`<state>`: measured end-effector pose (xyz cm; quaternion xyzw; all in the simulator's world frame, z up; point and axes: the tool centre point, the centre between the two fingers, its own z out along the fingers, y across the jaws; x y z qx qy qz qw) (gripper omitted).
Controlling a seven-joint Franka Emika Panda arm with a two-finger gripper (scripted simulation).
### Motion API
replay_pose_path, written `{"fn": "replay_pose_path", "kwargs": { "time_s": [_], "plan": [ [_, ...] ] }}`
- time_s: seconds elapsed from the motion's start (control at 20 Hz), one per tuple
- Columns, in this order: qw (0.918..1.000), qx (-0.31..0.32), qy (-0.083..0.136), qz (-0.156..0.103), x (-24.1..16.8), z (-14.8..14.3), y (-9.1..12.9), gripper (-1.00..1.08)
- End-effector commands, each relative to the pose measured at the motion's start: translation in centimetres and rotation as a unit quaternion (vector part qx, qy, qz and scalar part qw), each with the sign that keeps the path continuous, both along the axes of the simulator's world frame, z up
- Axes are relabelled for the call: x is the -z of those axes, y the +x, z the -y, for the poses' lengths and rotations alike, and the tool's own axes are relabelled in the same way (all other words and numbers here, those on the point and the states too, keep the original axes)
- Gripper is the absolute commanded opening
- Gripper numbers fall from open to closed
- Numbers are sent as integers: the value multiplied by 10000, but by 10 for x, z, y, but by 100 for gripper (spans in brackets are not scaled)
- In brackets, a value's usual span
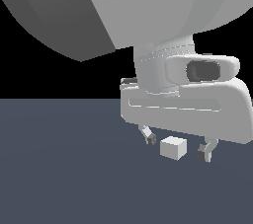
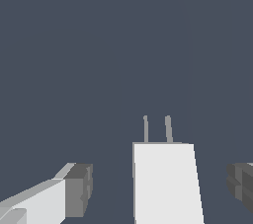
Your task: Plug the charger into the wall socket.
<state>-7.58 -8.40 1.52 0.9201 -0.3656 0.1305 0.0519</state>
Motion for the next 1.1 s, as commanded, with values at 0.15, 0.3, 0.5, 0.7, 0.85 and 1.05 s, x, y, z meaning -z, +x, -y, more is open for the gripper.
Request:
{"fn": "replay_pose_path", "kwargs": {
  "time_s": [0.15,0.3,0.5,0.7,0.85,1.05],
  "plan": [
    [10000,-1,1,6,4,0,0,-100],
    [10000,-1,1,6,4,0,0,-100],
    [10000,-1,1,6,4,0,0,-100],
    [10000,-17,1,8,3,0,1,-100],
    [9999,-104,-1,10,1,0,2,-100],
    [9994,-335,-5,14,-3,0,4,-100]
  ]
}}
